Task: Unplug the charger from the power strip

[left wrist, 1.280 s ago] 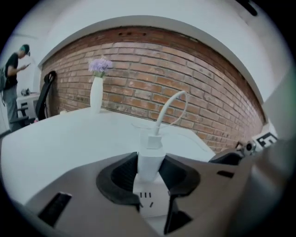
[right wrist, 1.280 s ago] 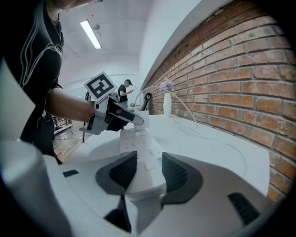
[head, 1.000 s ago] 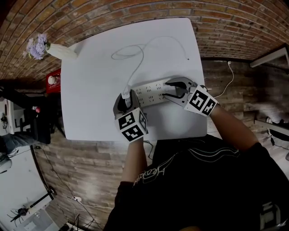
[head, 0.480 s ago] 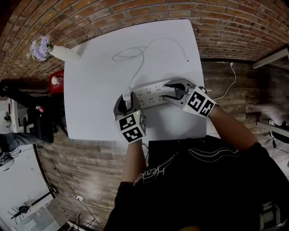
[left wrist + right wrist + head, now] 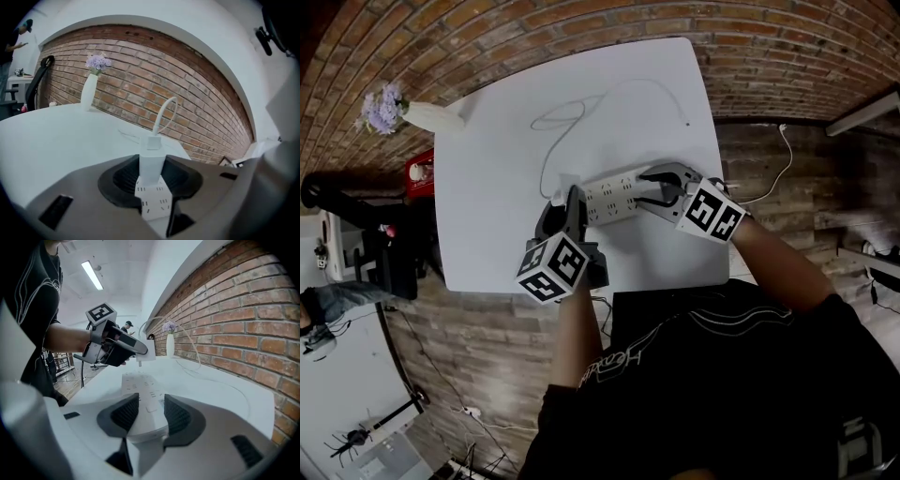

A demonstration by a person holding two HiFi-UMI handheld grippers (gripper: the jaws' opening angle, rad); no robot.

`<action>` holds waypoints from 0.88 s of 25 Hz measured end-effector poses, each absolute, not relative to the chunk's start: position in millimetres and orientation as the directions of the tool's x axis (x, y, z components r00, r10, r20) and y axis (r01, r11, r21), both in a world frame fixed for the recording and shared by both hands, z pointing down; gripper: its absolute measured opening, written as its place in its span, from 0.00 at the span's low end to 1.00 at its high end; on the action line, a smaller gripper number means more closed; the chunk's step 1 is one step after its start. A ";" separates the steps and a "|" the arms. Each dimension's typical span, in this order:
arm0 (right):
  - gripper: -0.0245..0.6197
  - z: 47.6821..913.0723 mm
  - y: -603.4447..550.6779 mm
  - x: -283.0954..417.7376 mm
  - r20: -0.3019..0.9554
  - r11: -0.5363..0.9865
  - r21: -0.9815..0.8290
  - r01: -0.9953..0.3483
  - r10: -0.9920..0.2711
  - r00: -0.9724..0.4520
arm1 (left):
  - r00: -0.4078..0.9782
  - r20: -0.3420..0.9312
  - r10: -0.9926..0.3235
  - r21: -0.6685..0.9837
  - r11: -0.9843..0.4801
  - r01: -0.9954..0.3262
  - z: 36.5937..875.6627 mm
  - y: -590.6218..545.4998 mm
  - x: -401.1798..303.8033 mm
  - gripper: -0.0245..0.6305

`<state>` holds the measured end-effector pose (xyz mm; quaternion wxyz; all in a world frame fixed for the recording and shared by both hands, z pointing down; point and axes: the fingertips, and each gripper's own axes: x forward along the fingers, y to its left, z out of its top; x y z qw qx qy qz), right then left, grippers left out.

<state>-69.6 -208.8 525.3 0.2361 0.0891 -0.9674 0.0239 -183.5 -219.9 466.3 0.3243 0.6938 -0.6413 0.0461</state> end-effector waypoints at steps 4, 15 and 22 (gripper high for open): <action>0.27 526.8 -208.5 -70.6 0.475 0.981 -0.028 -0.191 -0.156 -0.866 | 0.278 0.458 -0.844 0.443 -0.055 -0.895 450.4 -214.9 -167.7 0.24; 0.06 456.2 -210.1 -47.5 0.339 0.895 -0.258 -0.363 -0.268 -0.902 | 0.488 0.397 -0.777 0.575 -0.204 -0.793 397.1 -166.1 -148.7 0.24; 0.04 377.7 -149.6 -46.9 0.252 0.869 -0.379 -0.320 -0.235 -0.939 | 0.543 0.365 -0.756 0.577 -0.275 -0.769 356.4 -121.0 -141.9 0.24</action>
